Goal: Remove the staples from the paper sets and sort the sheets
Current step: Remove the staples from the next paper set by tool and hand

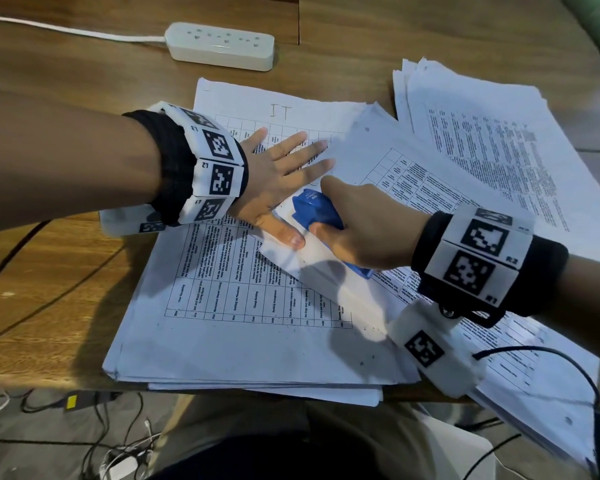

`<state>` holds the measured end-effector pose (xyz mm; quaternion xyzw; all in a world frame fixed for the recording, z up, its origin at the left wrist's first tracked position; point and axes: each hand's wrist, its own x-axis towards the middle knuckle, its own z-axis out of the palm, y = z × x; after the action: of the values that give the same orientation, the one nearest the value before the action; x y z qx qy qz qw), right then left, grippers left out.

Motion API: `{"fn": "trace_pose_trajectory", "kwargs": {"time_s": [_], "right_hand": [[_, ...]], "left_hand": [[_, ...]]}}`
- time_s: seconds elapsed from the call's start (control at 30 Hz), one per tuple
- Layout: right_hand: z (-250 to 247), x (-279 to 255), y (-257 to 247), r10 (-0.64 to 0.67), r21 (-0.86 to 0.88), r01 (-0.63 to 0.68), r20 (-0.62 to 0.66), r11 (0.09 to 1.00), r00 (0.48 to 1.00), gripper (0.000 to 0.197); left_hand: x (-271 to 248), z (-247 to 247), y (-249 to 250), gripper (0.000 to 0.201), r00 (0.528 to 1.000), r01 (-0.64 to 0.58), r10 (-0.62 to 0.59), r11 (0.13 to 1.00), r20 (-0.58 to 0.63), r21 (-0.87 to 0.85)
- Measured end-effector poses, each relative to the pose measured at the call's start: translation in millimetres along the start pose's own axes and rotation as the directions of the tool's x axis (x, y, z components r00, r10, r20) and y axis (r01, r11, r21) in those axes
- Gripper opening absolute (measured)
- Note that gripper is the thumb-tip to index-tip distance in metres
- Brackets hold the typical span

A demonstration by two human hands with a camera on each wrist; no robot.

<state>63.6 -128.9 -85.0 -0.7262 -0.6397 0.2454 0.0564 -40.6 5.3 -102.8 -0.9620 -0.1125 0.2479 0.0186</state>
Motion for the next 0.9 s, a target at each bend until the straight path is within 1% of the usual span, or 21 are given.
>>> {"fn": "trace_pose_trajectory", "kwargs": {"time_s": [0.03, 0.1, 0.27, 0.4, 0.6, 0.73, 0.77, 0.8, 0.83, 0.87, 0.9], "right_hand": [[0.6, 0.1, -0.2, 0.014, 0.009, -0.014, -0.009, 1.0, 1.0, 0.039], [1.7, 0.4, -0.4, 0.037, 0.039, -0.036, -0.019, 0.999, 0.999, 0.041], [0.5, 0.3, -0.6, 0.142, 0.219, -0.148, 0.043, 0.964, 0.989, 0.025], [0.1, 1.4, -2.6, 0.205, 0.39, -0.223, 0.088, 0.893, 0.975, 0.019], [1.8, 4.2, -0.3, 0.231, 0.395, -0.244, 0.08, 0.886, 0.97, 0.021], [0.7, 5.5, 0.3, 0.243, 0.432, -0.252, 0.076, 0.866, 0.967, 0.021], [0.7, 4.5, -0.7, 0.234, 0.402, -0.244, 0.074, 0.883, 0.969, 0.021], [0.7, 2.7, -1.8, 0.21, 0.324, -0.214, 0.048, 0.922, 0.977, 0.021], [1.9, 0.8, -2.7, 0.174, 0.206, -0.173, 0.011, 0.963, 0.985, 0.019], [2.5, -1.0, -4.4, 0.124, 0.078, -0.122, -0.024, 0.99, 0.992, 0.01], [3.4, -2.0, -6.1, 0.077, -0.02, -0.078, -0.05, 0.997, 0.996, 0.017]], "left_hand": [[0.1, 0.4, 0.0, 0.111, 1.0, 0.0, 0.0, 1.0, -0.001, 0.0], [0.0, 0.4, -0.1, 0.11, 1.0, 0.002, -0.002, 1.0, 0.002, -0.005], [-0.4, -2.4, 1.6, 0.115, 1.0, 0.012, -0.012, 1.0, 0.022, -0.003], [-1.5, -2.6, 1.6, 0.114, 1.0, 0.008, -0.008, 1.0, 0.02, -0.008], [-2.2, -4.4, 1.8, 0.115, 0.999, 0.008, -0.008, 1.0, 0.034, -0.005], [-1.6, -3.9, 1.9, 0.117, 1.0, 0.015, -0.015, 1.0, 0.027, 0.006], [-2.0, -3.9, 1.8, 0.116, 1.0, 0.016, -0.017, 1.0, 0.026, 0.004], [-2.6, -4.3, 2.3, 0.116, 0.999, 0.017, -0.017, 1.0, 0.028, 0.001], [-2.7, -4.8, 2.7, 0.118, 0.999, 0.016, -0.016, 1.0, 0.03, 0.002], [-2.3, -4.6, 2.8, 0.124, 0.999, 0.017, -0.017, 1.0, 0.032, 0.005], [-2.1, -4.7, 2.9, 0.13, 0.999, 0.02, -0.021, 1.0, 0.036, 0.013]]}}
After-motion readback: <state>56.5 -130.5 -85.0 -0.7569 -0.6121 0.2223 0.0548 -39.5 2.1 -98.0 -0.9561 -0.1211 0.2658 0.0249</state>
